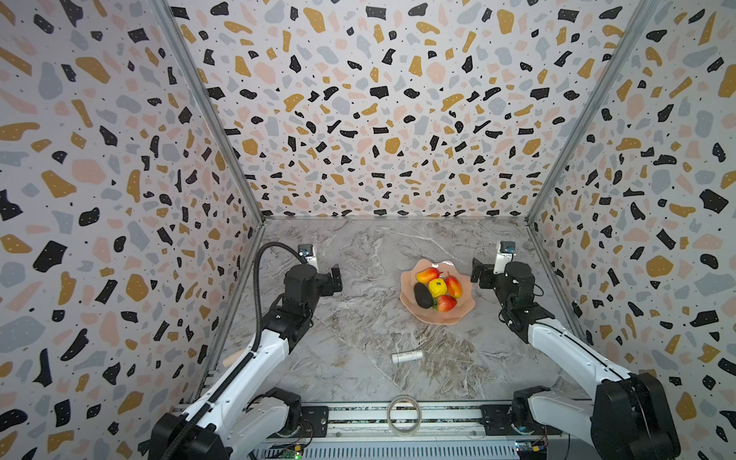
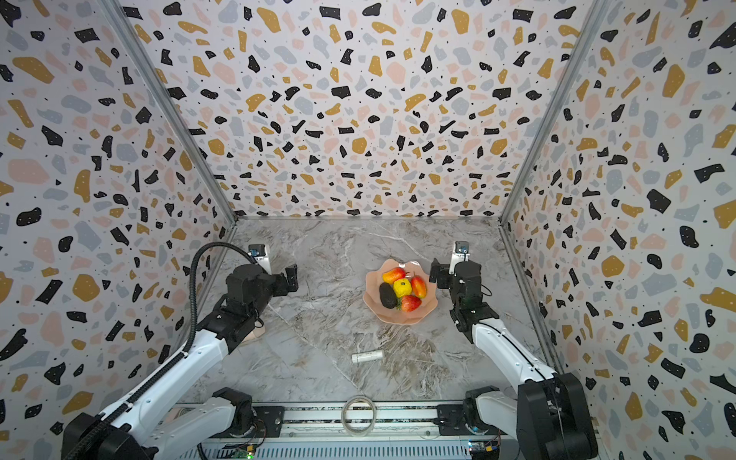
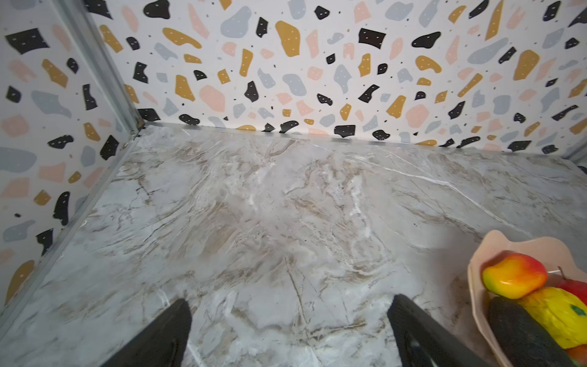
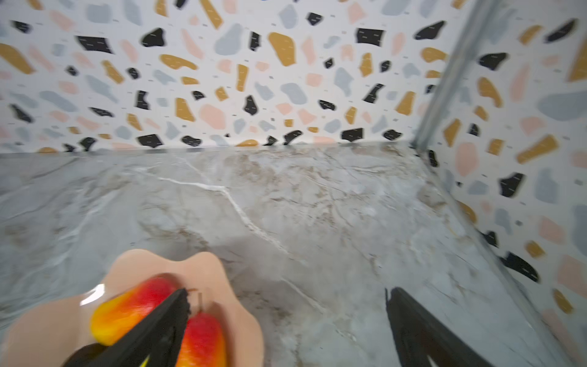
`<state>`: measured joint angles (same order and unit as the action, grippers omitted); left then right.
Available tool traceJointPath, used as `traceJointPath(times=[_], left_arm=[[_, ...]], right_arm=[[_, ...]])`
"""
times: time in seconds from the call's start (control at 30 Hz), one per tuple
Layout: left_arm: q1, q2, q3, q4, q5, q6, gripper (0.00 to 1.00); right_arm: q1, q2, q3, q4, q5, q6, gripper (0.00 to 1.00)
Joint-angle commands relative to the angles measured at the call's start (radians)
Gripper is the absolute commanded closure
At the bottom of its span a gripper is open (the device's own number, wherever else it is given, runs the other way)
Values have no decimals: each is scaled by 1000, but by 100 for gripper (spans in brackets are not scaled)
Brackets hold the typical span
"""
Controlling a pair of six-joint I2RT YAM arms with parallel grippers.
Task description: Place and organize the fake fruits in the fruit bowl
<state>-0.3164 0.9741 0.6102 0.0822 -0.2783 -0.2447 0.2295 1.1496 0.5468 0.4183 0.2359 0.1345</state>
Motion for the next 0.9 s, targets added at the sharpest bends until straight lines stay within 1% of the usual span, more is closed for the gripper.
traceJointPath(times=[0.0, 0.03, 0.1, 0.2, 0.3, 0.4, 0.43, 0.5, 0.57, 0.67, 0.7, 0.73, 0.8, 0.87], left_arm=[[-4, -63, -164, 411, -222, 34, 0], [-4, -72, -220, 486, -260, 43, 1], [-4, -71, -292, 578, -314, 62, 0], [-4, -43, -335, 619, -383, 104, 0], [-3, -4, -358, 659, -438, 151, 0], [8, 54, -397, 772, -465, 200, 0], [18, 79, -405, 807, -467, 210, 0], [47, 128, -412, 852, -464, 209, 0], [74, 180, -417, 896, -446, 208, 1], [102, 270, -437, 1005, -419, 205, 0], [113, 303, -441, 1036, -403, 199, 0], [119, 334, -442, 1058, -387, 198, 1], [127, 414, -459, 1159, -342, 211, 0], [135, 439, -482, 1218, -330, 208, 0]], right_arm=[[1, -2, -101, 272, 143, -54, 1], [2, 5, -128, 306, 177, -56, 1], [3, 13, -162, 332, 230, -49, 1], [4, 41, -238, 431, 278, -58, 1], [4, 86, -308, 558, 274, -87, 1], [4, 143, -344, 650, 254, -95, 1], [4, 163, -350, 688, 255, -113, 1], [7, 176, -335, 684, 238, -130, 1], [-2, 205, -348, 751, 220, -152, 1], [-34, 268, -371, 851, 189, -137, 1], [-47, 275, -362, 835, 171, -133, 1], [-57, 268, -344, 781, 152, -116, 1], [-96, 281, -324, 756, 96, -96, 1], [-120, 288, -301, 719, 36, -85, 1]])
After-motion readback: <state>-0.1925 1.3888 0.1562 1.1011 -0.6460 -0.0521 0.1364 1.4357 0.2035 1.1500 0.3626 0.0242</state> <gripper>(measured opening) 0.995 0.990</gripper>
